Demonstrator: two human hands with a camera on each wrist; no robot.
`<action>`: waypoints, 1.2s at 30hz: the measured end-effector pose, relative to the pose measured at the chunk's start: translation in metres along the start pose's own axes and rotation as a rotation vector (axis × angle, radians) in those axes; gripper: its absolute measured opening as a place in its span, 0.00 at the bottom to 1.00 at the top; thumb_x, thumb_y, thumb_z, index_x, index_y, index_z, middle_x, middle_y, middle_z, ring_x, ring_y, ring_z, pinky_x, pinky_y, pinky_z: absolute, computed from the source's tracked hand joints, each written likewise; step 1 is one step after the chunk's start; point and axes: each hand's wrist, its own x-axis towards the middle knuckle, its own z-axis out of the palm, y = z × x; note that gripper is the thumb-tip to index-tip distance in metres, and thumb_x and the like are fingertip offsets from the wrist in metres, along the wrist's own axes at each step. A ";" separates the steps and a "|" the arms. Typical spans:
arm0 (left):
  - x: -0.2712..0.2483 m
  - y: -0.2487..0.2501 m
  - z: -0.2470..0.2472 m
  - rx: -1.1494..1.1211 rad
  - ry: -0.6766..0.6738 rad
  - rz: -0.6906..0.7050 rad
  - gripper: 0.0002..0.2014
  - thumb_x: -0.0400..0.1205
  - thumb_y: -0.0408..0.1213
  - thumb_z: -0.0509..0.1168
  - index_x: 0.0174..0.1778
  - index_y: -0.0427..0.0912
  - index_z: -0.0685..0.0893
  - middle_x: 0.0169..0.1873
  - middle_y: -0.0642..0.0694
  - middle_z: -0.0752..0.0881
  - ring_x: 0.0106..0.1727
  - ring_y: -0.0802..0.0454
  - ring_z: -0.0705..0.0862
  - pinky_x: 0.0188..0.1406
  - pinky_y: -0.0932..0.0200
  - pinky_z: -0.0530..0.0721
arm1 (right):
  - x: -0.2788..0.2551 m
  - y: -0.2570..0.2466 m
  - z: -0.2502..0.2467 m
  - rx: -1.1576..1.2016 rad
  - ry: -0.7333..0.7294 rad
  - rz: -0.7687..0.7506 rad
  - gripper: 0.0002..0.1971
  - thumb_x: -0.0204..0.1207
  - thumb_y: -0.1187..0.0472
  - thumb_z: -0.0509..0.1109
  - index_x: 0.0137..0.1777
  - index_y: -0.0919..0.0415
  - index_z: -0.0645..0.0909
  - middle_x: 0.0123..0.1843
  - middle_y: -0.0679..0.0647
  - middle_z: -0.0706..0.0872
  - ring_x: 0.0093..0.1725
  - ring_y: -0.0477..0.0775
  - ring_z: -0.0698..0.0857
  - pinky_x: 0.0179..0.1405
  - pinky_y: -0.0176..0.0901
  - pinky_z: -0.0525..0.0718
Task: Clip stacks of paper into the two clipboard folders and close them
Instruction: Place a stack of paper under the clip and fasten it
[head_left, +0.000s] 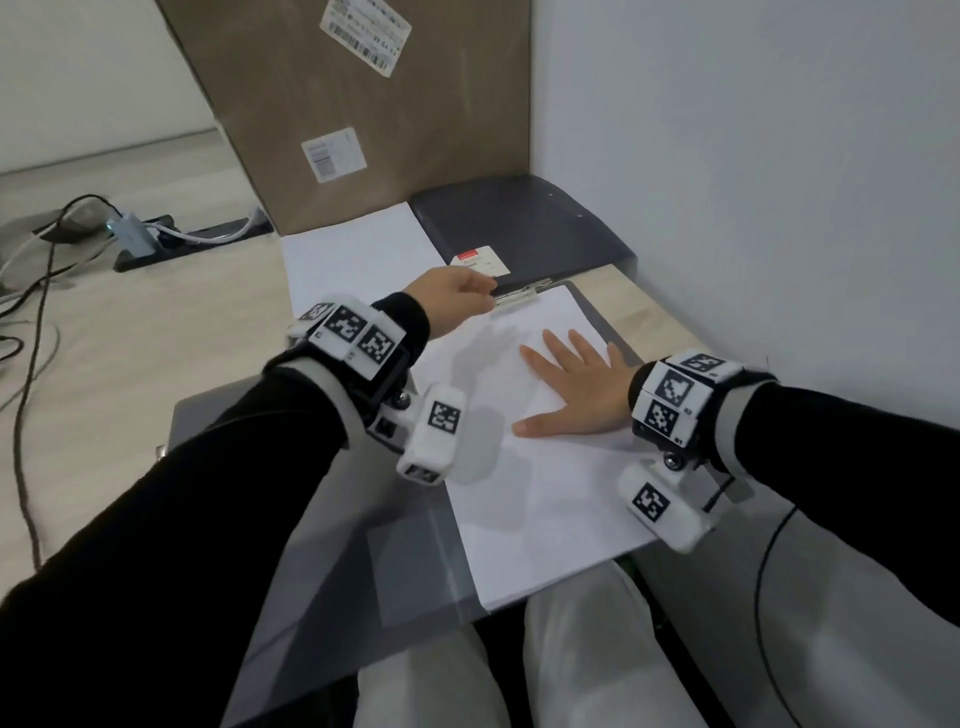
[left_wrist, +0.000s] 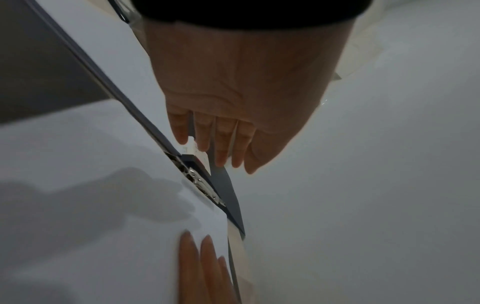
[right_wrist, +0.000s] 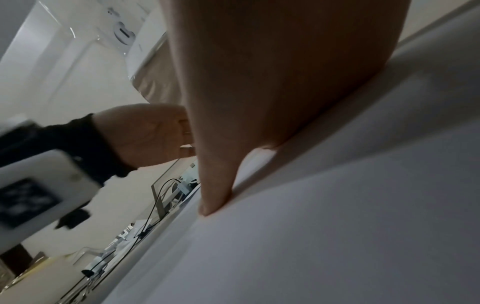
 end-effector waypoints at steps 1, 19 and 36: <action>0.011 0.006 0.003 0.029 -0.009 0.013 0.18 0.81 0.35 0.63 0.68 0.41 0.80 0.68 0.45 0.81 0.70 0.48 0.78 0.67 0.61 0.74 | 0.000 0.000 0.000 0.006 -0.006 0.001 0.55 0.63 0.19 0.53 0.81 0.41 0.28 0.84 0.47 0.26 0.83 0.55 0.28 0.80 0.66 0.32; 0.087 0.016 0.034 -0.004 -0.002 0.116 0.18 0.81 0.37 0.64 0.68 0.41 0.80 0.63 0.45 0.85 0.59 0.53 0.84 0.63 0.66 0.77 | -0.002 -0.001 -0.002 0.054 -0.009 0.004 0.55 0.64 0.21 0.56 0.81 0.41 0.29 0.83 0.45 0.25 0.82 0.55 0.26 0.79 0.66 0.29; 0.046 -0.026 -0.025 0.569 -0.032 -0.027 0.25 0.83 0.28 0.49 0.71 0.53 0.78 0.73 0.45 0.77 0.69 0.42 0.77 0.67 0.58 0.73 | -0.002 -0.003 -0.004 0.062 -0.023 0.029 0.54 0.64 0.21 0.57 0.81 0.39 0.30 0.83 0.44 0.26 0.82 0.53 0.27 0.78 0.63 0.29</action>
